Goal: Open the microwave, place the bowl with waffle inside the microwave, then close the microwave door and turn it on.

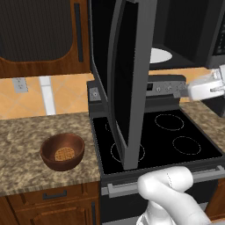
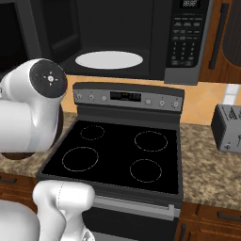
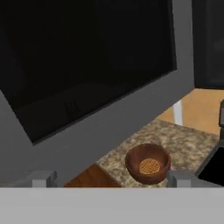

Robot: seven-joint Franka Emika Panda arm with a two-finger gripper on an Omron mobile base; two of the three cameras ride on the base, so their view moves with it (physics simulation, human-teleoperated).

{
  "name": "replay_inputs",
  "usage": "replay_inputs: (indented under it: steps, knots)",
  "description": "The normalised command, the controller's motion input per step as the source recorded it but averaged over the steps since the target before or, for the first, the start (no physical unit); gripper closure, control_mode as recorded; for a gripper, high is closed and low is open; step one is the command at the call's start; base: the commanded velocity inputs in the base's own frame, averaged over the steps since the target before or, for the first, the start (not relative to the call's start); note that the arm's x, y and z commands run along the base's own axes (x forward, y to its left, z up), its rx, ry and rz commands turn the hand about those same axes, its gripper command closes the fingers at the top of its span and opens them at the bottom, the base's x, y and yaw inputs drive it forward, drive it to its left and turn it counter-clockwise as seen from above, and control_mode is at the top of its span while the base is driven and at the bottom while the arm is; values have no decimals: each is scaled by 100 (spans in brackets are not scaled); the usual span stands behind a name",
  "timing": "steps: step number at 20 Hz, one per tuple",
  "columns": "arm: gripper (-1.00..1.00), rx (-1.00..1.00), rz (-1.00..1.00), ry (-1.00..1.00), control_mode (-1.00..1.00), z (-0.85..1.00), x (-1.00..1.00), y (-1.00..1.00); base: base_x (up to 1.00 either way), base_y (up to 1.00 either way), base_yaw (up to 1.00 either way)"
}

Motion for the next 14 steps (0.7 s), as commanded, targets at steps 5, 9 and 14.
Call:
replay_inputs:
  steps: [5,9,14]
  knots:
    - [-100,0,-18,29,-100,-81,84,0,0,0,0]
    - [-100,0,-19,33,-100,-90,72,-1,0,0,0]
    - [-100,-3,-8,50,-100,-37,71,0,0,0,0]
